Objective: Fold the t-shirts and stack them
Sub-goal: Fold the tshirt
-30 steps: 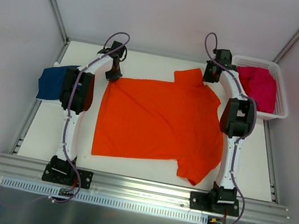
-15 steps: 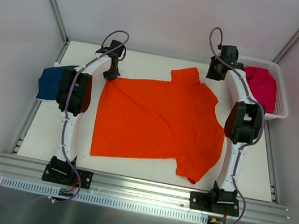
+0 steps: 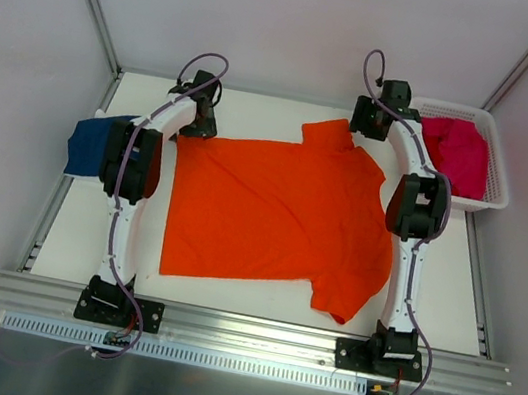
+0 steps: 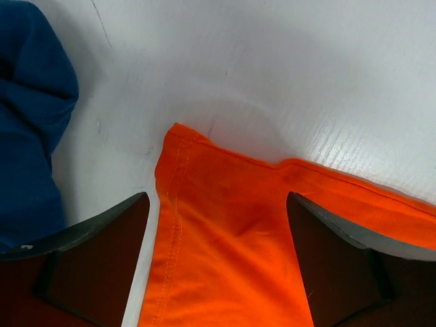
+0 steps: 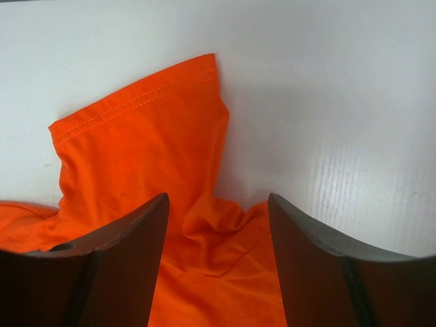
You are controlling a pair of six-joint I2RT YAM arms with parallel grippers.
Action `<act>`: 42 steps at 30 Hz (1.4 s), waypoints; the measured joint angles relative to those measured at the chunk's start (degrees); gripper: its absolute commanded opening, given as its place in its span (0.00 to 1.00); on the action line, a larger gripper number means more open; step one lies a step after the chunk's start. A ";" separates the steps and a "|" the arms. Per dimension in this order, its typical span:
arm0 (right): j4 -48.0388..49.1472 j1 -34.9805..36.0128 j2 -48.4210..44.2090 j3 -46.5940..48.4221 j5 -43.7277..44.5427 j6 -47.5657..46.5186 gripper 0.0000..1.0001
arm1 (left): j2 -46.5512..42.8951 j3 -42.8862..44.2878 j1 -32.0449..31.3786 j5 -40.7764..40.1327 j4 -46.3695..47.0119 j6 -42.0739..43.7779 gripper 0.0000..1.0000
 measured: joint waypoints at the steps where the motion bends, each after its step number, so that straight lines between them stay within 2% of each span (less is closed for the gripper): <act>1: 0.04 0.00 0.66 0.37 -0.26 0.11 0.65 | 0.00 0.09 0.00 -0.04 0.00 0.07 0.83; 13: 0.59 0.00 4.74 3.48 -4.44 1.70 0.65 | 7.61 9.94 1.66 1.62 -4.33 -0.85 0.83; 16: 0.66 0.00 5.05 3.67 -5.29 2.01 0.52 | 7.87 11.17 2.36 2.38 -5.49 -1.07 0.81; 17: 0.90 0.00 5.25 3.78 -5.66 2.21 0.45 | 7.98 11.43 2.60 2.84 -5.99 -1.11 0.81; 20: 1.49 0.00 5.70 3.78 -6.49 2.80 0.33 | 9.01 12.90 3.04 4.20 -7.39 -1.40 0.72; 23: 1.62 0.00 6.19 3.80 -7.30 3.21 0.26 | 10.45 15.34 3.41 5.44 -8.68 -1.55 0.64; 27: 1.40 0.00 6.71 3.80 -7.72 3.04 0.17 | 11.32 16.87 3.43 6.67 -9.42 -1.95 0.43; 28: 1.33 0.00 6.71 3.80 -7.67 2.93 0.15 | 11.43 17.00 3.43 6.78 -9.49 -2.12 0.31; 29: 1.14 0.00 6.71 3.78 -7.61 2.84 0.02 | 11.45 17.05 3.43 6.93 -9.53 -2.32 0.25; 30: 1.09 0.00 6.71 3.78 -7.50 2.40 0.00 | 11.45 17.07 3.43 7.19 -9.60 -2.29 0.20; 31: 1.11 0.00 6.71 3.67 -7.28 2.29 0.00 | 11.45 17.07 3.43 7.30 -9.66 -2.21 0.11; 33: 1.53 0.00 6.51 2.54 -6.99 2.10 0.00 | 11.45 17.07 3.39 7.54 -9.90 -2.32 0.02; 42: 1.77 0.02 3.52 -2.91 -4.33 0.70 0.00 | 11.45 17.03 3.41 7.48 -10.12 -2.25 0.00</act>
